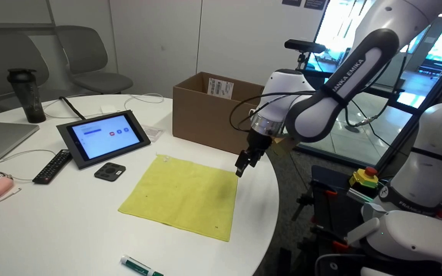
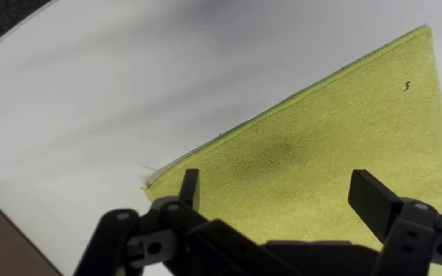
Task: Put the black marker on the green towel, fold the towel twice and place it inside the box
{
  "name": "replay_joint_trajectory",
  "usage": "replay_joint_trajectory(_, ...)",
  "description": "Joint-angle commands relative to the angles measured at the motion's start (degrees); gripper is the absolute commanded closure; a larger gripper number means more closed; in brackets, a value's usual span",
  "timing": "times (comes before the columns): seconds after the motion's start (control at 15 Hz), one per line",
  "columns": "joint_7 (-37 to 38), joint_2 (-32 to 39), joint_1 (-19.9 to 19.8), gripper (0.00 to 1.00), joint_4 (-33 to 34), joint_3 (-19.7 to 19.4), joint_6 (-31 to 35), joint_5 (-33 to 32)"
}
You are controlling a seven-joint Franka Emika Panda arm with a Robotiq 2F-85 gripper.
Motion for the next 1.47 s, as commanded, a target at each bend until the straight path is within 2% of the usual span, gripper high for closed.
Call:
replay_joint_trajectory(0.0,-2.6,8.0,1.4,0.0,7.0,-2.5,0.5,-0.6)
replay_joint_trajectory(0.2,-5.3,11.7,0.5,0.0,10.4,-1.9,-0.1,1.2)
replay_joint_trajectory(0.4,-7.4,12.4,1.5,0.0,11.8,-0.5,-0.3,0.9)
replay_joint_trajectory(1.0,-7.4,16.5,11.7,0.0,18.0,2.0,-0.5,-2.3)
replay_joint_trajectory(1.4,-5.1,22.6,19.9,0.0,26.4,0.5,-1.9,-5.2)
